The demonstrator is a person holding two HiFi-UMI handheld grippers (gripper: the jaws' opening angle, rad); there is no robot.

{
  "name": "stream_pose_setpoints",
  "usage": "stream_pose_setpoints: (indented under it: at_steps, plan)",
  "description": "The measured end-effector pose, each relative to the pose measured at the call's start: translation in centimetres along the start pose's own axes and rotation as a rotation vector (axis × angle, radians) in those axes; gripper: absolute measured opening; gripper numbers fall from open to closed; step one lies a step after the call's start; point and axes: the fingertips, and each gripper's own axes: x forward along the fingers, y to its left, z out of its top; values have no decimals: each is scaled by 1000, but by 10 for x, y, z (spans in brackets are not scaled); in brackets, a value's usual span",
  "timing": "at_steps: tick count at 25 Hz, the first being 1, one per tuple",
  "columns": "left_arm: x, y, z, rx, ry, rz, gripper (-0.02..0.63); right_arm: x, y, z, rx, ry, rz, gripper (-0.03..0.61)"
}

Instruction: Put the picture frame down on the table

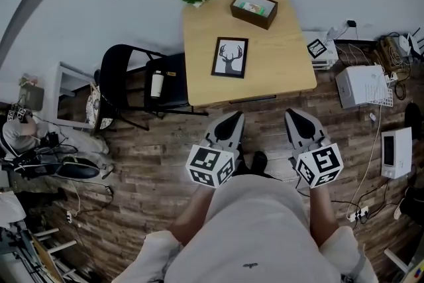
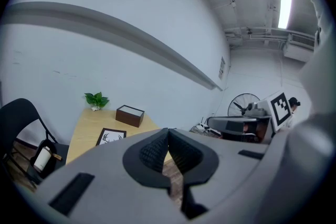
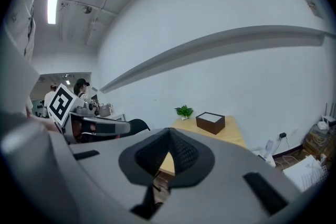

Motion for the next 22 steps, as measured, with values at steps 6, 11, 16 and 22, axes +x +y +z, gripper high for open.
stream_pose_setpoints:
  at_steps: [6, 11, 16, 22]
  plan:
    - [-1, 6, 11, 20, -15, 2, 8, 5, 0, 12, -5, -23, -8, -2]
    - [1, 13, 18, 19, -24, 8, 8, 12, 0, 17, -14, -29, -7, -2]
    - [4, 14, 23, 20, -25, 10, 8, 14, -1, 20, -17, -28, -7, -2]
    - [9, 16, 30, 20, -24, 8, 8, 19, -6, 27, -19, -29, -7, -2]
